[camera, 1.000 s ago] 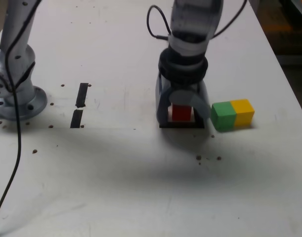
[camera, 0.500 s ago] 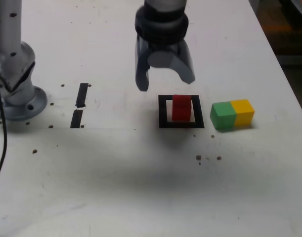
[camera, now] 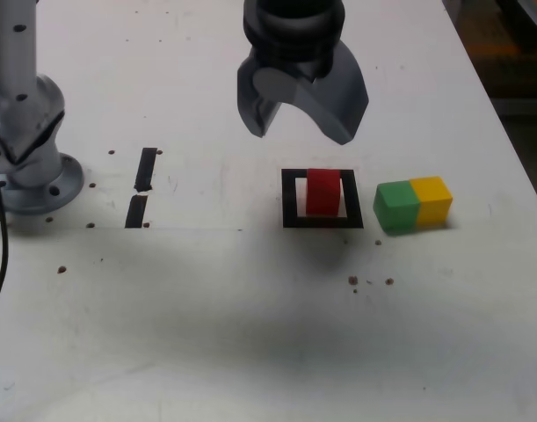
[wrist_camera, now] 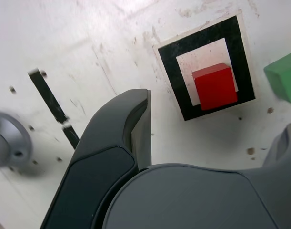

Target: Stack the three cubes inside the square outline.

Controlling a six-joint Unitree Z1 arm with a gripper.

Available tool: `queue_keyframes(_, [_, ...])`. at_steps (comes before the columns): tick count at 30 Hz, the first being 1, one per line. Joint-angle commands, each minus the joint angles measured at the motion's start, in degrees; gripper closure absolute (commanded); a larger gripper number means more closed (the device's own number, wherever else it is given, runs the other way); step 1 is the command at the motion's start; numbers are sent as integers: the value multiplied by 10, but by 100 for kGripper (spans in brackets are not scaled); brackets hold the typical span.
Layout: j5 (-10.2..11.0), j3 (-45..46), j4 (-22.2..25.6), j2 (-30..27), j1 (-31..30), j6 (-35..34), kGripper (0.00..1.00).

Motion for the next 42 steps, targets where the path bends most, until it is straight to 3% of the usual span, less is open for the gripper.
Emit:
queue_keyframes(1, [14, 7, 1, -5, -1, 29, 1])
queue_keyframes(9, [79, -13, -1, 18, -1, 117, 1])
queue_keyframes(12, [93, -35, -2, 32, -1, 146, 1])
queue_keyframes(26, [103, -183, -8, 108, 10, 326, 1])
queue_keyframes(32, [81, -241, -6, 146, 19, 381, 1])
queue_keyframes(39, [4, -299, -1, 197, 44, 440, 1])
queue_keyframes(42, [-14, -316, 2, 214, 49, 454, 1])
